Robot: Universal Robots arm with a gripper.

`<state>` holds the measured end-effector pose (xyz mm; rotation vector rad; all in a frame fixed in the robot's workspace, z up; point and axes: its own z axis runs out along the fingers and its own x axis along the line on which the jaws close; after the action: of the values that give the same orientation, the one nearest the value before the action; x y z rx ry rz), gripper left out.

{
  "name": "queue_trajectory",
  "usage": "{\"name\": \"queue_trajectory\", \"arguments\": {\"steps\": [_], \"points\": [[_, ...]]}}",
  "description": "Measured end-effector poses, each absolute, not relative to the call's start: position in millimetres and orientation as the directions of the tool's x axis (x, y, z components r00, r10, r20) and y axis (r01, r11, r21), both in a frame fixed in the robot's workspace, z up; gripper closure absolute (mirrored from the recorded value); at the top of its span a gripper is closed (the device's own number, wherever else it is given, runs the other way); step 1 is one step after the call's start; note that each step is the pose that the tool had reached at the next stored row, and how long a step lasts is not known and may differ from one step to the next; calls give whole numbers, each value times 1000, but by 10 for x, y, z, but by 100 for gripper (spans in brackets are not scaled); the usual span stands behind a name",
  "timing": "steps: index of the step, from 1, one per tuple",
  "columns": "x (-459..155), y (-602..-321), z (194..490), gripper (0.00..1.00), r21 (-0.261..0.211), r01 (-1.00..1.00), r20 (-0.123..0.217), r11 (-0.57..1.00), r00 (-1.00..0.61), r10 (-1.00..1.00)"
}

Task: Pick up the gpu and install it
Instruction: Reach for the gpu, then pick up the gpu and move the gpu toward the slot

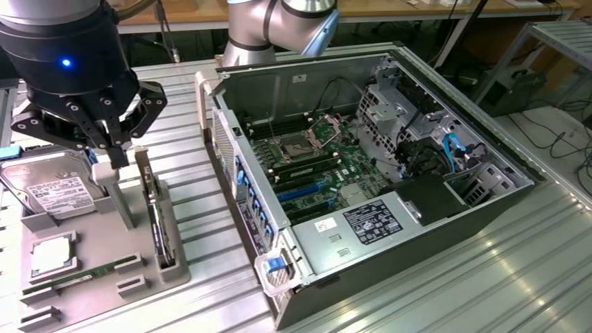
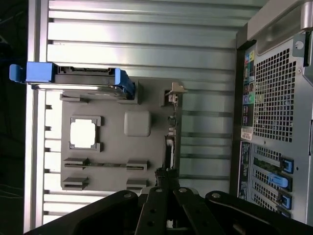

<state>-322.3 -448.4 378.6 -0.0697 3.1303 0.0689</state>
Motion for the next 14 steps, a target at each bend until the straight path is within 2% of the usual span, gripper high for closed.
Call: {"name": "queue_trajectory", "arguments": {"steps": [14], "points": [[-3231,-4485,3786,89,44,-46,-11,998,-999,-45]]}}
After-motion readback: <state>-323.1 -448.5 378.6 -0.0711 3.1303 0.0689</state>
